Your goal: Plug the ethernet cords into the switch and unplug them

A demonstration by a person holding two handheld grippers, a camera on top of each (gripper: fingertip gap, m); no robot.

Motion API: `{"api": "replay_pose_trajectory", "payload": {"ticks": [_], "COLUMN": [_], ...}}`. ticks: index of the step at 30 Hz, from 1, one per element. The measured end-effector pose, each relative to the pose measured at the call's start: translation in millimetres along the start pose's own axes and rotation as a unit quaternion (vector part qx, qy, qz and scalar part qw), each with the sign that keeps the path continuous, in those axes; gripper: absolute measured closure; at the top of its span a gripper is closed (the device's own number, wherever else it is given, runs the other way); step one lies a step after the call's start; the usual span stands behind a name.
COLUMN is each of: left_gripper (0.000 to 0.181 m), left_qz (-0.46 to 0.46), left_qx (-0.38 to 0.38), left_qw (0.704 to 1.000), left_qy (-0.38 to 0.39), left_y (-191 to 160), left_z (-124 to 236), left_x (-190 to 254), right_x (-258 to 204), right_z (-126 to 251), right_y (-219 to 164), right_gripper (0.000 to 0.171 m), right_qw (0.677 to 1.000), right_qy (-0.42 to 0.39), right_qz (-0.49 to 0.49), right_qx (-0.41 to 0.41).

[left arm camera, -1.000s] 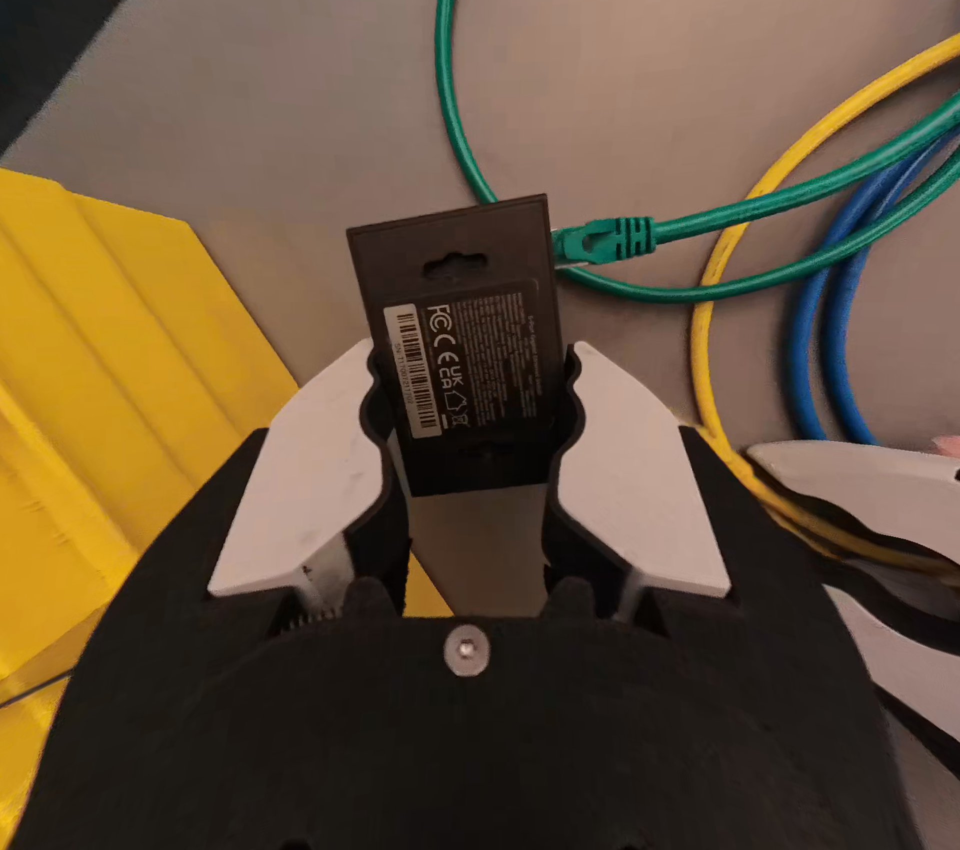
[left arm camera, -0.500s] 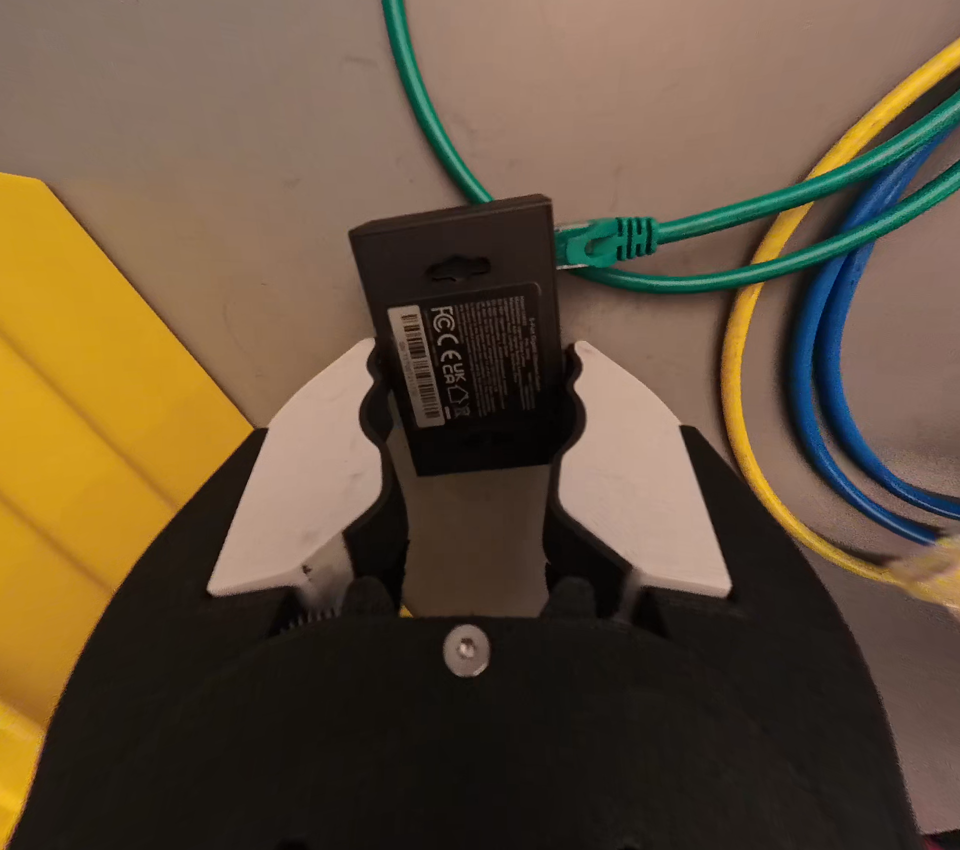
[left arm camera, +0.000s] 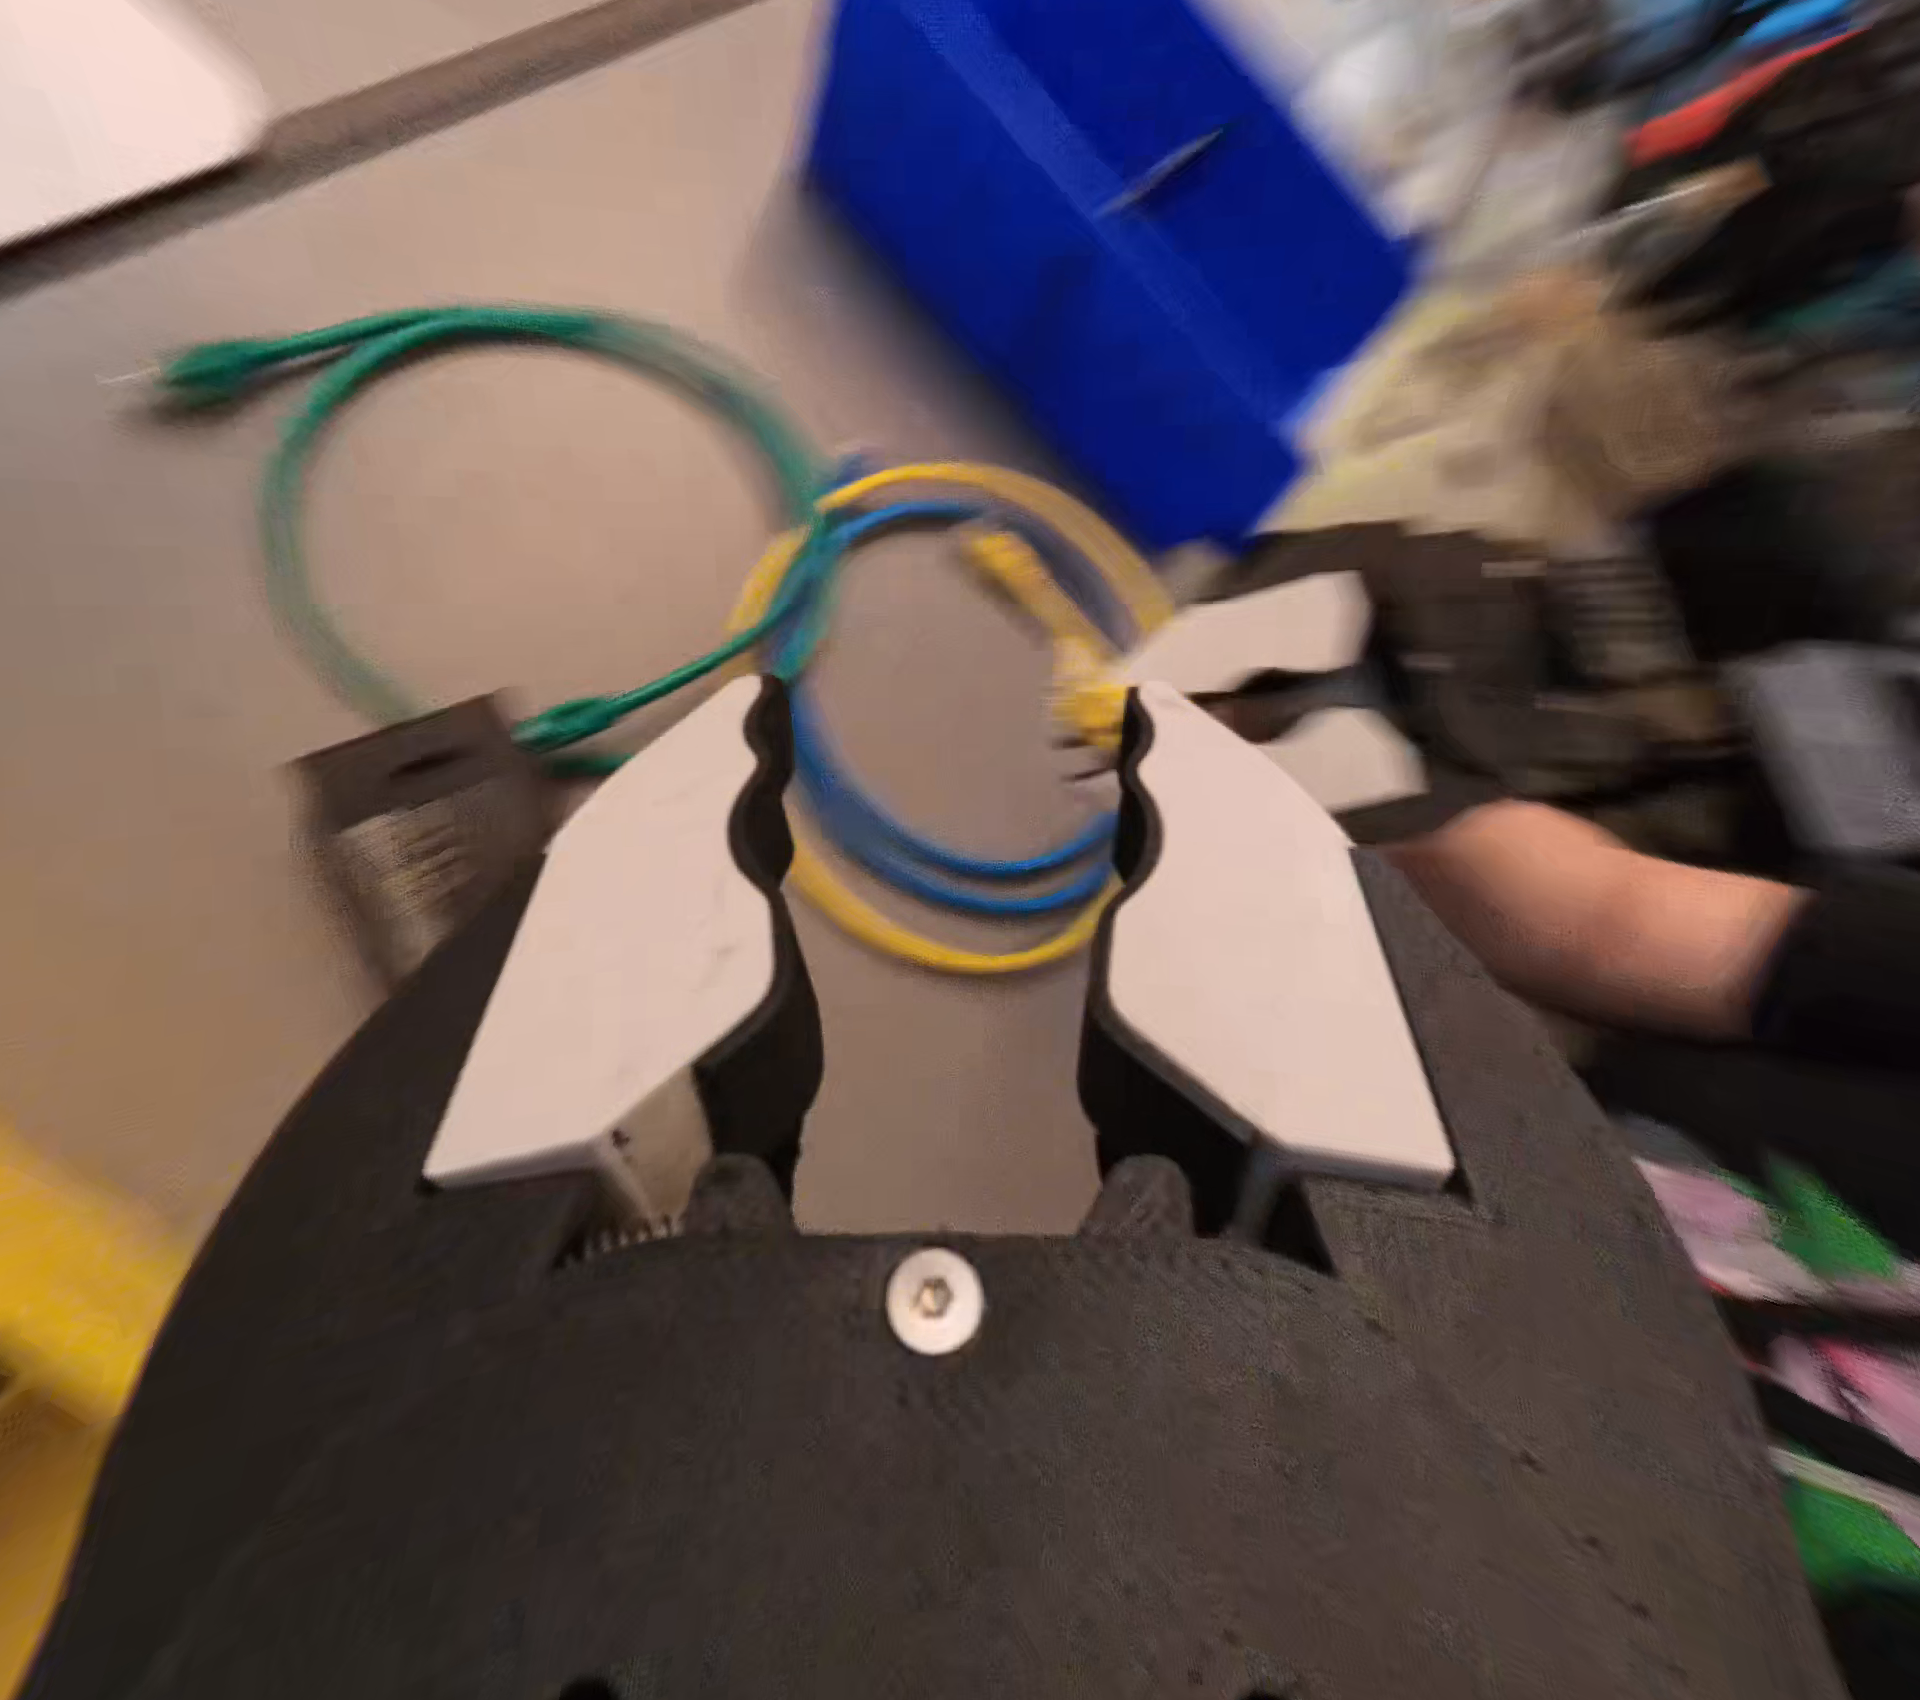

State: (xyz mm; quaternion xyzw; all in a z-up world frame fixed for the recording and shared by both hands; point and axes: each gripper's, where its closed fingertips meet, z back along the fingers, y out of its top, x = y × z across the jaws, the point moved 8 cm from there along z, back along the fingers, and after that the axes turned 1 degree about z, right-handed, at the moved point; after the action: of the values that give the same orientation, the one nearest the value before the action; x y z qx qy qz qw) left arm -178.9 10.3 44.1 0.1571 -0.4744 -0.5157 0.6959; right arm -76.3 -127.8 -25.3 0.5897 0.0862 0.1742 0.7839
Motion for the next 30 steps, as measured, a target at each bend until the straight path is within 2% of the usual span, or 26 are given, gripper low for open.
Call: {"api": "replay_pose_trajectory", "payload": {"ticks": [1,3,8,12,14,15,17,19,20,22,24,25,27,29,30], "left_gripper": [0.125,0.125,0.128,0.166,0.168,0.169,0.169,0.169,0.169,0.169,0.169,0.169,0.169,0.169,0.169], "left_qz": [0.01,0.034,0.032,0.002,-0.009,-0.006,0.008,0.01,0.014,0.027,0.031,0.027,0.019,0.014,0.014], "left_qx": [0.016,-0.007,-0.079,-0.13,-0.109,-0.093,-0.061,-0.027,-0.01,0.018,0.04,0.05,0.064,0.075,0.078], "left_qw": [0.997,0.989,0.982,0.98,0.985,0.987,0.991,0.994,0.993,0.99,0.988,0.989,0.989,0.989,0.988], "left_qy": [-0.07,-0.146,-0.166,-0.147,-0.135,-0.132,-0.122,-0.109,-0.116,-0.139,-0.144,-0.138,-0.131,-0.13,-0.134], "left_y": [-1,-5,-13,-18,-13,-10,-3,3,6,10,14,16,19,21,21], "left_z": [2,-3,-38,-58,-61,-62,-59,-52,-48,-40,-34,-32,-30,-26,-24], "left_x": [7,12,15,15,15,15,13,11,12,16,21,24,30,36,37], "right_x": [0,-1,-5,-4,0,2,-10,-39,-55,-74,-76,-75,-60,-38,-30], "right_z": [2,3,4,4,7,11,26,31,26,2,-23,-31,-36,-27,-21], "right_y": [2,3,4,2,3,8,21,24,19,5,-4,-4,4,13,18], "right_gripper": [0.162,0.162,0.163,0.161,0.16,0.152,0.153,0.159,0.162,0.169,0.147,0.147,0.139,0.131,0.13], "right_qw": [1.0,0.999,0.998,0.997,0.997,0.994,0.975,0.957,0.956,0.976,0.989,0.99,0.984,0.962,0.951], "right_qy": [-0.006,-0.019,-0.028,-0.022,-0.045,-0.077,-0.13,-0.112,-0.071,0.005,0.012,0.015,-0.065,-0.161,-0.178], "right_qz": [0.008,0.027,0.063,0.068,0.066,0.071,0.135,0.2,0.206,0.147,0.04,0.011,-0.011,-0.006,0.004], "right_qx": [0.008,0.015,0.014,0.006,0.016,0.039,0.115,0.179,0.195,0.163,0.139,0.136,0.164,0.221,0.254]}}
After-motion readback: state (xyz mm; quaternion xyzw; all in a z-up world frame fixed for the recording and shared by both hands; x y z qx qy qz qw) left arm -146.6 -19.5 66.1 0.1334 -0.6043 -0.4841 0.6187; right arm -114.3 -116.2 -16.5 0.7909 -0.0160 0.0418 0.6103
